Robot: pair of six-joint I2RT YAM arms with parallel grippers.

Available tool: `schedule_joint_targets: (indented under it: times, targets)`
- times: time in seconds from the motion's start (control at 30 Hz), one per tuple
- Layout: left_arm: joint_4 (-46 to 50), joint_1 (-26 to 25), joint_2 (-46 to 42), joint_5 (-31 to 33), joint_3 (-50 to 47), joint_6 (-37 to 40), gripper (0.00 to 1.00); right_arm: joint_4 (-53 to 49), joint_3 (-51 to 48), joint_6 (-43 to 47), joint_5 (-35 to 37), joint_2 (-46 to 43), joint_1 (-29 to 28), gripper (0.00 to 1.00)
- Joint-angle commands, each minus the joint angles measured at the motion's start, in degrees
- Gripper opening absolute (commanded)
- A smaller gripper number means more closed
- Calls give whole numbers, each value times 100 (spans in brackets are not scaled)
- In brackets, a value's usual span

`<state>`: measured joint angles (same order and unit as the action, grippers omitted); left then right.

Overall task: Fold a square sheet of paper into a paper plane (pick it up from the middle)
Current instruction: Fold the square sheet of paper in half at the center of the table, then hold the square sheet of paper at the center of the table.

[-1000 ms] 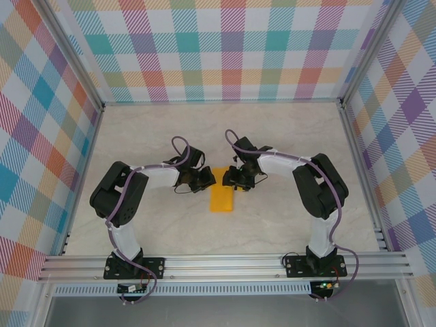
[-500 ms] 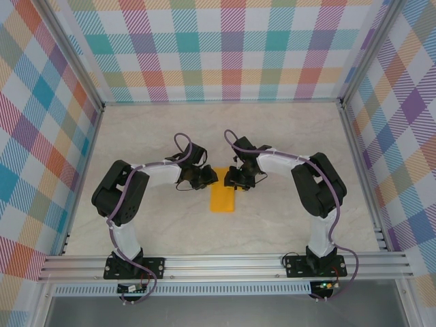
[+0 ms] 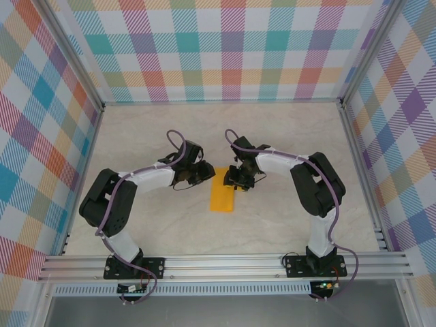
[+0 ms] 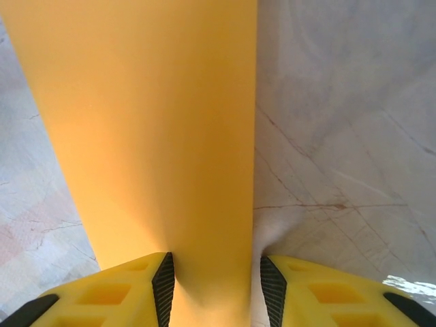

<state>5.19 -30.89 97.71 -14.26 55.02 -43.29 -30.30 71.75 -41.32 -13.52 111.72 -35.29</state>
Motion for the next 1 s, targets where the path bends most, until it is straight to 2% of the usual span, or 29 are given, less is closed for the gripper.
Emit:
schedule_joint_targets:
  times: [0.0, 0.53, 0.97]
  targets:
    - [-202, -70, -148, 60, -126, -79, 24, -112, -37, -36, 314, 368, 0, 41]
    - [-283, -66, 27, -238, -98, -27, 24, -188, -29, 47, 286, 533, 4, 44]
    - [-443, -127, 447, -743, 52, -6, 17, -258, -11, 60, 323, 622, 4, 44]
